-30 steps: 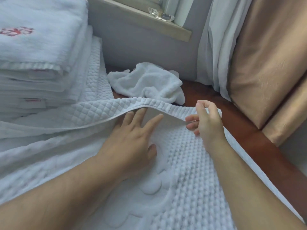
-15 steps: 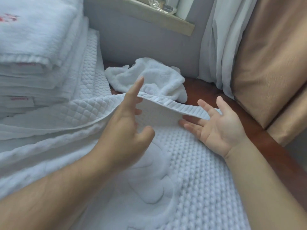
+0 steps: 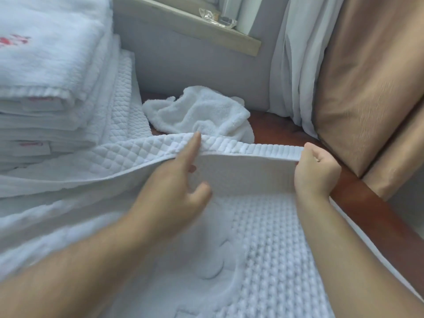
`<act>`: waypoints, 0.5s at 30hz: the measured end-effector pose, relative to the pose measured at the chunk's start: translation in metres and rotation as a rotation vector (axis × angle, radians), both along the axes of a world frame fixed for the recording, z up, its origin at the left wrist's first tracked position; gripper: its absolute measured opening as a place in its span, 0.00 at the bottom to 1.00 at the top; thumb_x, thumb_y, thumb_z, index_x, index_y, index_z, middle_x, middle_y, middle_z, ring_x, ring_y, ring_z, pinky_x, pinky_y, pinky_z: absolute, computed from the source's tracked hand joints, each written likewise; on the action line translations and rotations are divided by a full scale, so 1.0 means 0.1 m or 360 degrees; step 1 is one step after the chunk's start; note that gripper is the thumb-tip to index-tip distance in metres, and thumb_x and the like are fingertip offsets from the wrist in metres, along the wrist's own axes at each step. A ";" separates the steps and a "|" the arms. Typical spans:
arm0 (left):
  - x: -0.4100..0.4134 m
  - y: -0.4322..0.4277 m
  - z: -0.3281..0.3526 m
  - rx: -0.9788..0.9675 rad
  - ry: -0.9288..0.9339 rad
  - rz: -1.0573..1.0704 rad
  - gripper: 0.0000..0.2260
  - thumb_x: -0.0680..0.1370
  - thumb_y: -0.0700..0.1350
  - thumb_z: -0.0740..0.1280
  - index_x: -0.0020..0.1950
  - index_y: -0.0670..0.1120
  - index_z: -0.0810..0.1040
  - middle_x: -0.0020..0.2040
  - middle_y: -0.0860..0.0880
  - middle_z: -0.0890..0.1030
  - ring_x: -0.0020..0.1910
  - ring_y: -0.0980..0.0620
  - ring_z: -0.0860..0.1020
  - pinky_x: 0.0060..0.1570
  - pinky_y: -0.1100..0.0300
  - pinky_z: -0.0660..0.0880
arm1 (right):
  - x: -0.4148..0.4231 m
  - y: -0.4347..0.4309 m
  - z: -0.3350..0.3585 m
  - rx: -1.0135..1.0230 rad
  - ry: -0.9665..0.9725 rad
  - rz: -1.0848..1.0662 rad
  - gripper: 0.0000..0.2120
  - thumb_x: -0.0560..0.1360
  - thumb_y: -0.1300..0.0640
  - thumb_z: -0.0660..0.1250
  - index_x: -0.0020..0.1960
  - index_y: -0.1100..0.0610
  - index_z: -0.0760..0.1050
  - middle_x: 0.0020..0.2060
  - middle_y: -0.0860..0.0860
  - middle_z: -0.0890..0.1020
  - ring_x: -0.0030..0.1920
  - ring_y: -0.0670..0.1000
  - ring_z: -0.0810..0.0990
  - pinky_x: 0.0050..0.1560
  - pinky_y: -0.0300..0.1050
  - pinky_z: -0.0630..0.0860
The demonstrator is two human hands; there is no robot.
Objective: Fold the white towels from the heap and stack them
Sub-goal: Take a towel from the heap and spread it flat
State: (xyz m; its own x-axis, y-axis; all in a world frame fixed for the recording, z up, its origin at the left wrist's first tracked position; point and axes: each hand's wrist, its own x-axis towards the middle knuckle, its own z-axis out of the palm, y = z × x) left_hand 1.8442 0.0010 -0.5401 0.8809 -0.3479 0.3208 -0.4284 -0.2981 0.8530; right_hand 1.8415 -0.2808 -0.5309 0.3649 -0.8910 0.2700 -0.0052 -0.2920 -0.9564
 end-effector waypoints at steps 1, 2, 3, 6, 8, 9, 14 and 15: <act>-0.06 0.01 0.02 0.0195 -0.0274 0.0036 0.37 0.74 0.50 0.66 0.81 0.60 0.55 0.49 0.59 0.75 0.41 0.65 0.76 0.44 0.78 0.68 | -0.01 0.00 0.00 0.0056 -0.0047 -0.0043 0.16 0.77 0.54 0.63 0.56 0.63 0.81 0.46 0.49 0.83 0.48 0.40 0.77 0.45 0.26 0.70; -0.11 0.01 0.04 0.0299 -0.0464 0.0016 0.36 0.75 0.51 0.65 0.82 0.57 0.55 0.47 0.58 0.73 0.40 0.65 0.74 0.43 0.79 0.66 | 0.01 -0.07 -0.03 0.0045 -0.0047 -0.0068 0.16 0.78 0.55 0.63 0.62 0.52 0.82 0.52 0.48 0.84 0.52 0.41 0.78 0.42 0.21 0.66; -0.16 0.01 0.06 0.0369 -0.0593 -0.0015 0.36 0.75 0.51 0.65 0.82 0.55 0.56 0.45 0.56 0.73 0.40 0.61 0.72 0.40 0.79 0.65 | 0.01 -0.09 -0.03 0.0041 -0.0010 -0.0110 0.16 0.78 0.56 0.63 0.62 0.56 0.82 0.56 0.48 0.84 0.55 0.43 0.79 0.40 0.20 0.65; -0.23 0.03 0.05 0.0522 -0.0840 -0.0008 0.35 0.75 0.48 0.69 0.81 0.47 0.62 0.51 0.46 0.83 0.51 0.50 0.75 0.44 0.66 0.71 | 0.02 -0.15 -0.04 -0.0107 0.0260 -0.0243 0.11 0.77 0.57 0.63 0.47 0.64 0.81 0.40 0.47 0.83 0.44 0.49 0.79 0.30 0.22 0.63; -0.28 0.02 0.02 0.0637 -0.0818 -0.0035 0.35 0.76 0.47 0.70 0.81 0.46 0.61 0.64 0.41 0.81 0.64 0.44 0.77 0.58 0.56 0.75 | 0.03 -0.13 0.00 -0.0122 0.0335 -0.0216 0.11 0.74 0.59 0.62 0.33 0.54 0.70 0.24 0.44 0.71 0.30 0.46 0.70 0.22 0.28 0.62; -0.32 0.02 0.00 0.0739 -0.0818 -0.0039 0.34 0.77 0.47 0.68 0.81 0.45 0.60 0.69 0.41 0.77 0.69 0.43 0.74 0.64 0.54 0.72 | 0.03 -0.10 -0.01 -0.0124 0.0365 -0.0179 0.14 0.73 0.59 0.61 0.30 0.51 0.67 0.20 0.45 0.67 0.26 0.46 0.67 0.20 0.33 0.60; -0.41 0.04 0.03 0.1274 -0.0843 -0.0055 0.32 0.83 0.52 0.52 0.83 0.44 0.42 0.75 0.43 0.70 0.73 0.47 0.69 0.69 0.58 0.66 | -0.03 -0.16 0.08 -0.0198 0.0736 0.0216 0.10 0.76 0.58 0.60 0.38 0.56 0.76 0.35 0.49 0.76 0.37 0.52 0.72 0.37 0.46 0.74; -0.42 0.03 0.03 0.1363 -0.0864 -0.0033 0.31 0.84 0.51 0.50 0.82 0.43 0.39 0.72 0.44 0.73 0.68 0.48 0.72 0.64 0.56 0.70 | -0.07 -0.21 0.15 -0.0254 0.0900 0.0370 0.08 0.78 0.59 0.61 0.42 0.56 0.75 0.40 0.52 0.77 0.42 0.54 0.74 0.45 0.51 0.78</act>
